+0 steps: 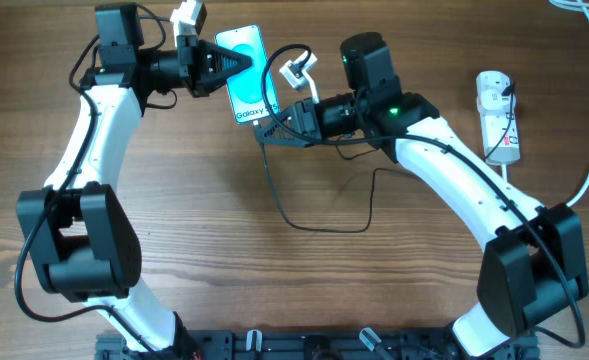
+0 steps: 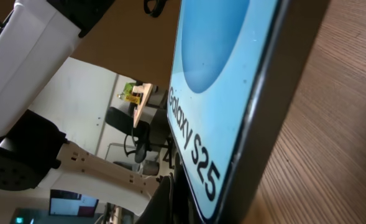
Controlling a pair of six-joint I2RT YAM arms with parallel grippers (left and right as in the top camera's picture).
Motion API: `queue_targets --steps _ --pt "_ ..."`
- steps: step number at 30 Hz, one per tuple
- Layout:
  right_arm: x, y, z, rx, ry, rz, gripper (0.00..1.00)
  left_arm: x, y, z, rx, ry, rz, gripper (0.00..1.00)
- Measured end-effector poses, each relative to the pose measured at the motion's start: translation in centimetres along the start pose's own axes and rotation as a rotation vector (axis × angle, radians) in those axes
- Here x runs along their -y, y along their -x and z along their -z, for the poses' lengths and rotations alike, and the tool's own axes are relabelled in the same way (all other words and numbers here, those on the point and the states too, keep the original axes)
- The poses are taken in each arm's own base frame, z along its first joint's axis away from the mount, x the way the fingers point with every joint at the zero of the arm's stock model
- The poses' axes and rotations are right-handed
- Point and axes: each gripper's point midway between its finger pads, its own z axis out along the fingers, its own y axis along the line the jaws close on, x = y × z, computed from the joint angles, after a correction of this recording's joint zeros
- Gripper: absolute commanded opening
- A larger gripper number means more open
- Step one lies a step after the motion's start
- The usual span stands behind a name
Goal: Plug charger to phone and switch on socket
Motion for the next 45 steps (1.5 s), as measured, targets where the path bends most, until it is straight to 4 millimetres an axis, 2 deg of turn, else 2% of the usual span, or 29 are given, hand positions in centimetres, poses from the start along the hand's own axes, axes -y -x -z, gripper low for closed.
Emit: queue_targets --steps 9,21,30,39,45 --pt "0.3 0.3 0.9 0.013 0.004 -0.012 0.04 -0.2 0.2 0.0 0.009 0.012 0.013 0.04" --pt "0.0 0.7 1.0 0.023 0.025 -0.005 0.04 -0.1 0.3 0.2 0.013 0.012 0.019 0.04" --pt "-0.7 2.0 1.1 0.059 0.047 -0.086 0.04 0.2 0.9 0.9 0.033 0.017 0.045 0.04" --pt "-0.2 2.4 1.1 0.085 0.023 -0.202 0.04 -0.2 1.3 1.1 0.053 0.04 0.042 0.04" --pt "0.0 2.7 0.3 0.107 -0.005 -0.224 0.04 -0.6 1.7 1.6 0.081 0.061 0.088 0.04"
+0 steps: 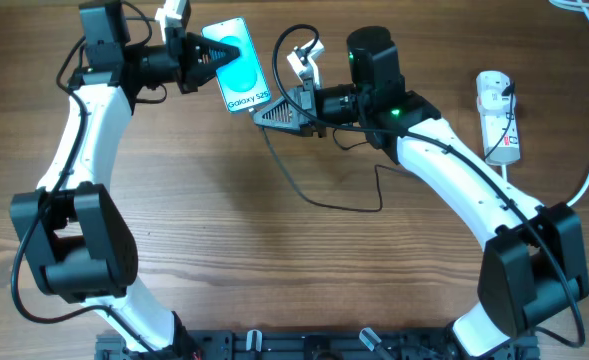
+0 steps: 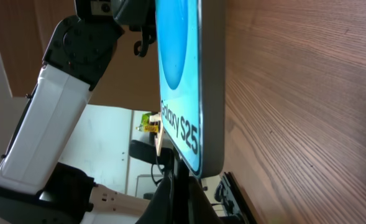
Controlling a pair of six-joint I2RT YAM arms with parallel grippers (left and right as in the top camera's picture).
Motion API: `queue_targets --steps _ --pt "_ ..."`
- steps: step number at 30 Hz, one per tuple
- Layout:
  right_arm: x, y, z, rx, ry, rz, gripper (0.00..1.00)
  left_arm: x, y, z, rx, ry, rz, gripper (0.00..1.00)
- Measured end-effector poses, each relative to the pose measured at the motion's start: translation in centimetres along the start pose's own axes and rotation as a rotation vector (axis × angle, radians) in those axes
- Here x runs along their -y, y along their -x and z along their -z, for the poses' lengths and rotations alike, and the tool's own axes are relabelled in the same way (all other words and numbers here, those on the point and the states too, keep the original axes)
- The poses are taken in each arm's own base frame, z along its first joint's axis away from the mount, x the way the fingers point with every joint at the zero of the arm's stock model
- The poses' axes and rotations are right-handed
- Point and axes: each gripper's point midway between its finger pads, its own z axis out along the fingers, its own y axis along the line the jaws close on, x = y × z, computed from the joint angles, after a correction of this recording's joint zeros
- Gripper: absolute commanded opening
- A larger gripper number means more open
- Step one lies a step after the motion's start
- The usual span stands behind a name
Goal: Plug charger to phone and switch on socket
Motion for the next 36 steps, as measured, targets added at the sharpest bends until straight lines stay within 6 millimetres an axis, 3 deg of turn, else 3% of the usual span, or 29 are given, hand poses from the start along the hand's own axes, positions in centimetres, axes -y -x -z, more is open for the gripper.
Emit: queue_targets --steps 6,9,14,17,18,20,21,22,25,26,28,29,31,32,33,36 --pt "-0.2 0.1 -0.5 0.018 -0.012 0.021 0.04 -0.4 0.3 0.0 0.022 0.023 0.108 0.04" --pt "0.2 1.1 -0.2 0.067 -0.036 0.032 0.04 -0.3 0.0 -0.3 0.005 0.013 0.143 0.04" --pt "0.1 1.3 0.3 0.064 -0.025 0.053 0.04 0.3 0.3 -0.3 0.002 -0.001 0.088 0.04" --pt "1.6 1.5 3.1 0.048 -0.035 0.028 0.04 1.0 0.1 0.3 -0.02 -0.036 0.068 0.04" --pt "3.0 1.1 4.1 0.046 -0.08 -0.023 0.04 1.1 0.3 0.7 -0.017 -0.042 0.06 0.04" --pt "5.0 0.9 6.1 0.064 -0.147 -0.068 0.04 1.3 1.2 2.5 0.017 -0.048 0.037 0.04" --pt "5.3 0.7 6.5 0.069 -0.163 -0.074 0.04 1.4 1.5 3.2 0.031 -0.049 0.033 0.04" --pt "5.4 0.7 8.2 0.101 -0.206 -0.052 0.04 1.5 1.9 4.0 0.047 -0.049 0.027 0.04" --pt "2.0 0.5 13.7 0.229 -0.285 0.066 0.05 1.6 2.2 4.7 0.06 -0.051 0.039 0.04" --pt "0.0 -0.1 16.2 0.295 -0.327 0.123 0.05 1.6 2.2 4.7 0.058 -0.052 0.044 0.04" --pt "-3.6 -1.6 18.6 0.374 -0.373 0.246 0.05 1.7 2.2 4.7 0.056 -0.053 0.05 0.04" --pt "-5.4 -2.6 18.8 0.397 -0.37 0.327 0.05 1.7 2.2 4.7 0.057 -0.053 0.051 0.04" --pt "-6.2 -4.1 18.0 0.45 -0.33 0.459 0.04 1.7 2.2 4.7 0.056 -0.053 0.047 0.04" --pt "-5.7 -4.6 17.5 0.479 -0.297 0.51 0.04 1.7 2.2 4.7 0.057 -0.053 0.048 0.04" --pt "-3.5 -6.2 16.2 0.505 -0.235 0.504 0.04 1.7 2.2 4.7 0.054 -0.054 0.049 0.04" --pt "-0.8 -7.3 14.6 0.537 -0.126 0.474 0.04 1.7 2.2 4.6 0.054 -0.054 0.048 0.04"
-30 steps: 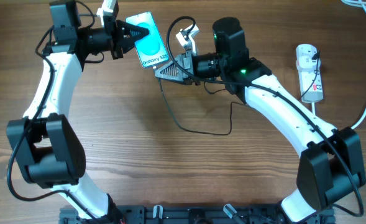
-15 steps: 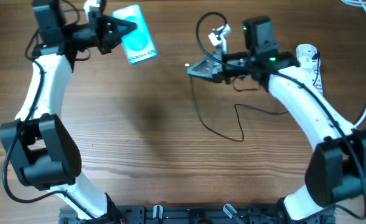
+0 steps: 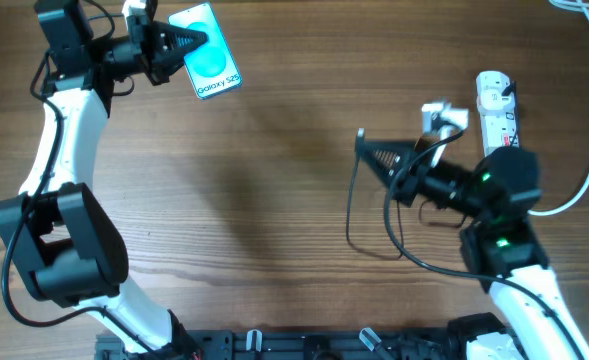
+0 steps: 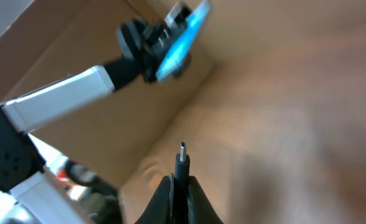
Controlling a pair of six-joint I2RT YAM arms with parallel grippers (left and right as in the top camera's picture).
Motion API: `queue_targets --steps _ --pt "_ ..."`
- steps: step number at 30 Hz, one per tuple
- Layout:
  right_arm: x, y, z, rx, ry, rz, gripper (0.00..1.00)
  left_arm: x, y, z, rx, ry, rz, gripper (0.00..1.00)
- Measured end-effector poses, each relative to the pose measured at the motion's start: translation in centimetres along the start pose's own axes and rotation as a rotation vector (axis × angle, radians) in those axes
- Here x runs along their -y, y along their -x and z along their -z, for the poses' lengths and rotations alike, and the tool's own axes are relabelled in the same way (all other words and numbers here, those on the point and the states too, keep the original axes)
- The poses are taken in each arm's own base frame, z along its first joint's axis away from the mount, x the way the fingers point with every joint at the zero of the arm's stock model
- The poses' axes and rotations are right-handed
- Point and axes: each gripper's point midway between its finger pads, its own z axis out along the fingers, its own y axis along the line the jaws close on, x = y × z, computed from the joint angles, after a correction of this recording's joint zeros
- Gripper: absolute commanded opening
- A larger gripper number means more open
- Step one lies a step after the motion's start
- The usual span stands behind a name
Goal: Plug charger to phone and switch on socket
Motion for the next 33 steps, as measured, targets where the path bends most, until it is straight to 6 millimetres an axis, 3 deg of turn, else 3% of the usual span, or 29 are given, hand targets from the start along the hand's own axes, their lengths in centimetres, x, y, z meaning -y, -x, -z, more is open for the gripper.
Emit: queue_targets --steps 1,3,5,7,9,11,17,26,30,33 --pt "1.1 -1.2 -0.5 -0.029 0.006 -0.075 0.04 0.0 0.0 -0.1 -0.003 0.0 0.002 0.04" --pt "2.2 -1.6 -1.7 -0.063 0.046 -0.135 0.04 0.0 -0.1 -0.4 -0.008 0.0 0.0 0.04" --pt "2.7 -2.7 -4.5 -0.138 0.15 -0.191 0.04 0.3 -1.0 -2.3 -0.054 -0.007 -0.021 0.04" --pt "2.4 -4.0 -6.0 -0.201 0.23 -0.208 0.05 0.6 -2.1 -4.5 -0.11 -0.015 -0.046 0.04" --pt "2.0 -3.7 -8.5 -0.263 0.301 -0.227 0.05 0.8 -3.0 -6.2 -0.151 -0.022 -0.062 0.04" --pt "1.8 -3.7 -9.5 -0.299 0.323 -0.247 0.05 0.9 -3.8 -7.5 -0.184 -0.027 -0.065 0.04" --pt "-0.3 -1.9 -10.0 -0.328 0.379 -0.239 0.05 0.9 -4.3 -8.2 -0.203 -0.03 -0.069 0.04" --pt "-0.6 -2.2 -10.6 -0.327 0.37 -0.269 0.05 0.9 -4.8 -9.1 -0.216 -0.027 -0.07 0.04" --pt "-0.2 -2.0 -10.8 -0.31 0.35 -0.281 0.05 0.9 -5.3 -10.0 -0.23 -0.026 -0.071 0.04" --pt "1.6 -3.1 -11.3 -0.336 0.274 -0.346 0.05 0.8 -4.9 -9.9 -0.211 -0.016 -0.071 0.04"
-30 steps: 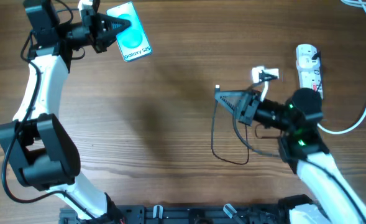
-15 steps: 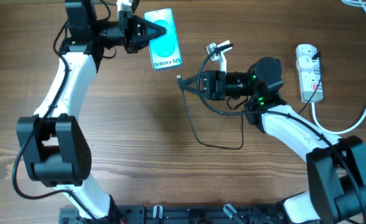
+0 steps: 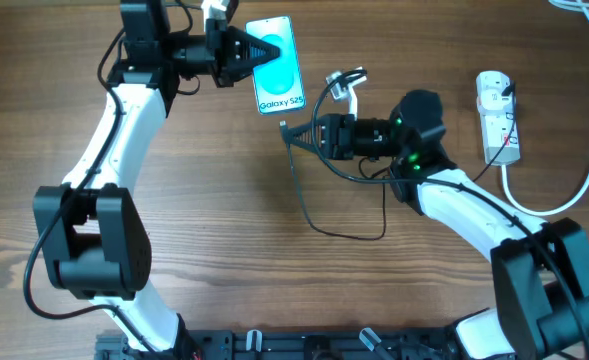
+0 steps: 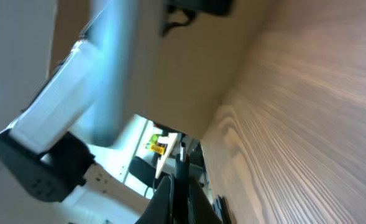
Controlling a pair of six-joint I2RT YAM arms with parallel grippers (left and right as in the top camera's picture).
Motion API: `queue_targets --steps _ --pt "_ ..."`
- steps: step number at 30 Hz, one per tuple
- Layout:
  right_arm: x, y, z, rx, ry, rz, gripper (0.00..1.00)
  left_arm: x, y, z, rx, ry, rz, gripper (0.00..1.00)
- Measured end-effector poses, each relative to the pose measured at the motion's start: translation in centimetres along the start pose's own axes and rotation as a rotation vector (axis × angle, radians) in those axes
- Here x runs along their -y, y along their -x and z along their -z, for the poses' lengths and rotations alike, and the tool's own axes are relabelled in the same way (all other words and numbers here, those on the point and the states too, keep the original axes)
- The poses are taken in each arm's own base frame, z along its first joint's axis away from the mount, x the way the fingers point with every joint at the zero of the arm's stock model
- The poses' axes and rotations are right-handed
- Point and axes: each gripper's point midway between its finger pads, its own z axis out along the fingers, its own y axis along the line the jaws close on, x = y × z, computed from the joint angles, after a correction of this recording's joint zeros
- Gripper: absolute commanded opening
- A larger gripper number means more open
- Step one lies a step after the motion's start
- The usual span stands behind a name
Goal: Plug charger to phone and switch on socket
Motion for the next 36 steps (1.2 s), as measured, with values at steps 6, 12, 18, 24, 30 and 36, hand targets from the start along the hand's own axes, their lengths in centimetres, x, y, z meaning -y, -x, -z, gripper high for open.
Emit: queue_targets --steps 6,12,18,24,30,36 --pt "1.3 -0.2 0.0 0.005 -0.045 0.026 0.05 -0.3 0.5 0.5 0.03 0.014 -0.018 0.04" --pt "0.3 -0.1 0.3 0.013 -0.054 0.036 0.05 -0.3 0.6 0.7 0.033 0.015 -0.013 0.04" --pt "-1.5 0.5 0.4 0.023 -0.045 0.063 0.05 -0.3 0.6 0.7 0.033 0.015 -0.013 0.04" --pt "-1.8 0.7 0.4 0.026 -0.035 0.075 0.04 -0.3 0.6 0.7 0.034 0.015 -0.014 0.04" --pt "-2.8 1.1 0.4 0.037 -0.007 0.11 0.05 -0.4 0.6 0.4 0.036 0.02 -0.014 0.04" --pt "-2.8 1.1 0.4 0.037 -0.007 0.107 0.05 -0.4 0.6 0.3 0.034 0.02 -0.013 0.04"
